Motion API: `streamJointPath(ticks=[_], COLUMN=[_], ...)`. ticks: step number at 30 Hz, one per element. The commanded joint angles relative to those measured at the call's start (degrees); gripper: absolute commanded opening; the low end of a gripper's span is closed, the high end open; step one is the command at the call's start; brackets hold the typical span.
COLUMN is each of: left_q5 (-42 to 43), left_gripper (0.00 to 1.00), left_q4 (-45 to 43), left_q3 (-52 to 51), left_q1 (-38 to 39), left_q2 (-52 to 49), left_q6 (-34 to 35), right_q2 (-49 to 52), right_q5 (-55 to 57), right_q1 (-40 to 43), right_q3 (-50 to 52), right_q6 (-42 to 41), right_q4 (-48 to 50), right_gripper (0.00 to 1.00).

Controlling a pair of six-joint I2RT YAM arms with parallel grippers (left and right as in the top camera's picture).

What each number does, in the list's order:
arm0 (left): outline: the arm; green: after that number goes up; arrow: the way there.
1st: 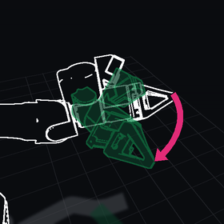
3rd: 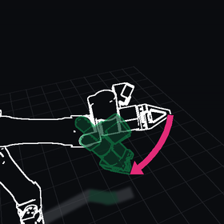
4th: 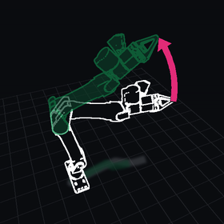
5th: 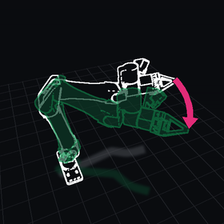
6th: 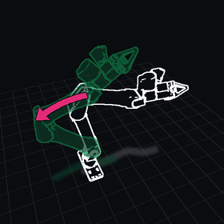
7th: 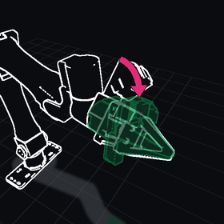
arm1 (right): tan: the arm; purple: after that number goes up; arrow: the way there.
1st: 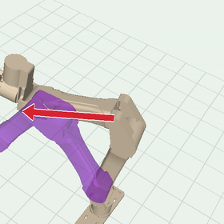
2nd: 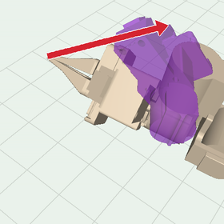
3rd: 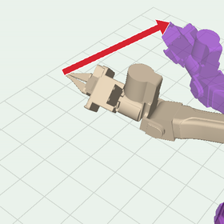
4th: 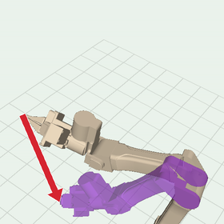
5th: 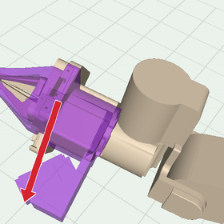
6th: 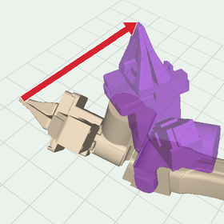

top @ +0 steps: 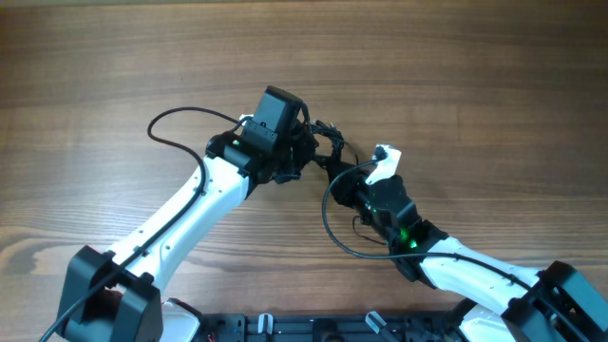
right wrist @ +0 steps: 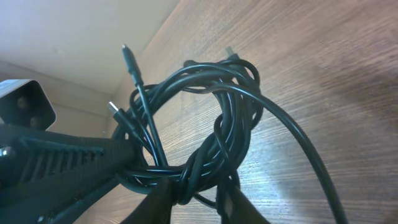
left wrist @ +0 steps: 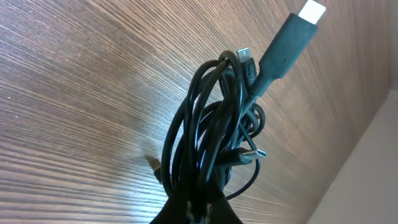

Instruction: Untangle cables

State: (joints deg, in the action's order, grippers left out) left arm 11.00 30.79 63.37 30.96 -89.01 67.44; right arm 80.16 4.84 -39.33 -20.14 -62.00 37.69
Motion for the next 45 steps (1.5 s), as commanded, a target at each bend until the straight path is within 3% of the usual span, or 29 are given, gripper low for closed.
streamJointPath(ticks=[1, 11, 15, 19, 23, 26, 31, 32, 33, 40, 45], left_q5=[2.64, 20.39, 30.1, 41.51, 38.58, 34.16, 31.71, 31.69, 30.97, 22.08, 20.87], left_gripper=[0.04, 0.04, 0.04, 0.04, 0.04, 0.04, 0.04, 0.04, 0.04, 0.04, 0.04], left_q4=[-0.96, -3.85, -4.04, -3.43, -2.75, -2.95, -6.16, -7.48, -8.33, -9.81, -9.81], left_q3=[0.13, 0.13, 0.13, 0.13, 0.13, 0.13, 0.13, 0.13, 0.13, 0.13, 0.13], left_q1=[1.03, -0.83, -8.17, -16.13, -16.87, -16.31, -14.1, -13.18, -12.09, -5.14, -3.48], left_q2=[1.38, 2.49, 5.4, 6.78, 6.78, 6.71, 6.71, 6.71, 6.71, 6.71, 6.71], left_q6=[0.59, -0.24, -4.33, -10.36, -13.25, -13.29, -13.0, -12.04, -9.25, 4.02, 10.78], right_q2=[0.63, 0.63, 0.63, 0.61, -0.48, -3.41, -5.16, -5.16, -5.16, -5.11, -5.09], right_q5=[1.49, 9.62, 9.9, 0.68, -15.87, -33.64, -56.46, -59.47, -59.8, -59.78, -58.45], right_q1=[-0.04, 0.02, 2.95, 11.17, 20.46, 28.5, 31.93, 31.41, 30.99, 30.71, 30.71], right_q3=[-0.74, -0.74, -0.74, -0.74, -0.74, -0.74, -0.74, -0.74, -0.74, -0.74, -0.74], right_q6=[-1.27, -2.89, -2.91, -2.91, -0.13, 10.8, 15.98, 15.93, 15.89, 15.5, 12.87], right_q4=[-4.11, -9.51, -12.55, -15.32, -15.67, -14.91, -3.15, 0.28, 0.85, 0.85, 0.85], right_gripper=[0.2, 0.23, 0.25, 0.25, 0.3, 0.46, 0.45, 0.41, 0.37, 0.35, 0.28])
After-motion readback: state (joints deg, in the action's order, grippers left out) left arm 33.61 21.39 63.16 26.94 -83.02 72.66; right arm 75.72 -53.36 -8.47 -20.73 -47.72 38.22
